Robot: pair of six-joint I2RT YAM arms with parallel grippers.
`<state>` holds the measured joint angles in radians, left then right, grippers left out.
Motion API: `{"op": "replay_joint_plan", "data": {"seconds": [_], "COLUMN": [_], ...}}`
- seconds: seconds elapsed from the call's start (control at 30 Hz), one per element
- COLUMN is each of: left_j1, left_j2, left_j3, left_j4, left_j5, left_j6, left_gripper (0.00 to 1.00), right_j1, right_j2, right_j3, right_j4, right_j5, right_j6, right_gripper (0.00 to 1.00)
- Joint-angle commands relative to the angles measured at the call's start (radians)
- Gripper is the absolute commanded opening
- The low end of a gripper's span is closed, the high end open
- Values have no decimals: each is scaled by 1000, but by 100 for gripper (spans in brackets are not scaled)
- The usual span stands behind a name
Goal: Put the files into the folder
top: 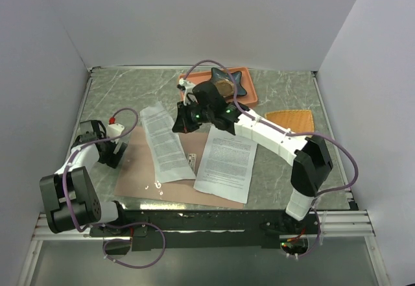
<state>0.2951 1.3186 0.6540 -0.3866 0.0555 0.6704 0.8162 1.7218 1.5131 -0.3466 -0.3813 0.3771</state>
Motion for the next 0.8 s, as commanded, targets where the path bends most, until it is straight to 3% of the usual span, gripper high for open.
{"op": "replay_joint_plan", "data": {"seconds": [0.0,0.2,0.53,0.77], "left_j1": [6,7,12,15], "left_j2": [-32,-47,-76,-121], "left_j3": [-24,-34,-48,-63], "left_j4": [22,22,5,-8], "left_j5": [21,20,15,9], "left_j6": [21,31,54,78], "left_gripper": [96,96,96,96], "right_j1": [17,18,17,14], "right_j2": [56,97,157,182], "right_j3": [55,39,-45,-114], "right_j4": [61,122,234,317], "right_j5": [12,22,176,147], "right_j6": [39,81,193,263], "right_gripper": [0,0,0,0]}}
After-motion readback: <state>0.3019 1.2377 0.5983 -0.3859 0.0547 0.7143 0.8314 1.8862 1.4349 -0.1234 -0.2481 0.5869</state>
